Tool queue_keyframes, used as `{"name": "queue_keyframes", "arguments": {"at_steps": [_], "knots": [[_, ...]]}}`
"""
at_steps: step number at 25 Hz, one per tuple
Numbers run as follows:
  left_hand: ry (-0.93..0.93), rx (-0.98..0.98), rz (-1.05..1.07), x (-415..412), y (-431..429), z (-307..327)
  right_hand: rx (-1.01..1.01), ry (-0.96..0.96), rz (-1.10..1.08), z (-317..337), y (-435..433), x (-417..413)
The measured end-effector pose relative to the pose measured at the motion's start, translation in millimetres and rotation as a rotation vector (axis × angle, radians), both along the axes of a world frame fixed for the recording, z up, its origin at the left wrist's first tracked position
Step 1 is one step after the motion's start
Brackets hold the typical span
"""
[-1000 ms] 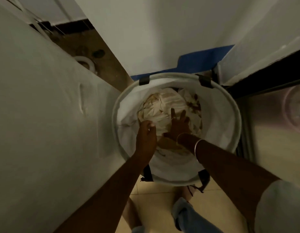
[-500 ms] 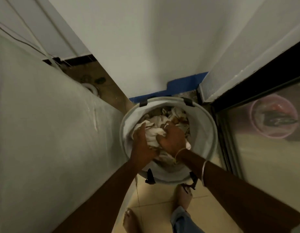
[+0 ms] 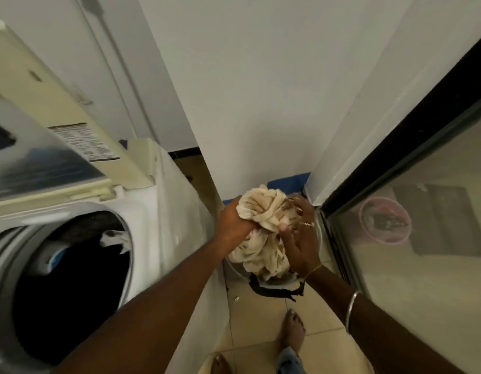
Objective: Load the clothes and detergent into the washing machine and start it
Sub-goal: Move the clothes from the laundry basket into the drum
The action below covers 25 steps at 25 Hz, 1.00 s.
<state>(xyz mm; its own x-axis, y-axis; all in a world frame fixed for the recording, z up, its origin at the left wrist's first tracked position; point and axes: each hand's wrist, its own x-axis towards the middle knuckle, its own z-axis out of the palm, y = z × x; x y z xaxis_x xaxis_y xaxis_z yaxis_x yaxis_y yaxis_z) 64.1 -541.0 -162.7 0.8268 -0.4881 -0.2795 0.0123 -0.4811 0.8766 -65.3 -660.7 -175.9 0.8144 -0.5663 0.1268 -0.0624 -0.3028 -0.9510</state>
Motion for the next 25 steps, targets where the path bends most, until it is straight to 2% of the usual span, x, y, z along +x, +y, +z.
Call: {"name": "queue_keyframes", "arguments": {"at_steps": [1, 4, 6, 9, 10, 13, 16, 19, 23, 25], "knots": [[-0.034, -0.023, 0.094, -6.7, 9.8, 26.7, -0.008, 0.019, -0.041, -0.6, 6.6, -14.2], [0.013, -0.137, 0.058, -7.1, 24.1, 85.7, -0.053, 0.236, -0.063, -5.3, 32.7, -48.0], [0.080, -0.299, 0.088, -7.9, 33.2, 124.6, -0.049, 0.356, -0.086, 8.4, 55.7, -48.4], [0.212, -0.520, 0.164, -19.6, 57.7, 186.4, 0.125, 0.351, -0.109, 39.9, 83.3, -23.7], [0.273, -0.587, 0.199, -21.5, 68.9, 206.3, 0.126, 0.330, -0.148, 53.9, 90.0, -13.7], [0.427, -0.782, 0.344, -15.0, 123.4, 241.6, 0.076, 0.226, -0.229, 87.6, 101.1, 17.1], [0.547, -0.948, 0.544, -1.4, 193.1, 249.5, 0.003, 0.076, -0.235, 140.5, 113.3, 41.5], [0.646, -0.992, 0.755, 4.9, 252.3, 236.4, -0.003, -0.223, -0.173, 197.3, 140.1, 62.6], [0.684, -0.987, 0.947, 5.5, 309.4, 223.6, -0.362, -0.519, 0.031, 273.8, 218.2, 83.0], [0.660, -0.900, 1.014, 7.3, 334.6, 220.0, -0.523, -0.631, 0.143, 293.6, 261.5, 88.4]]}}
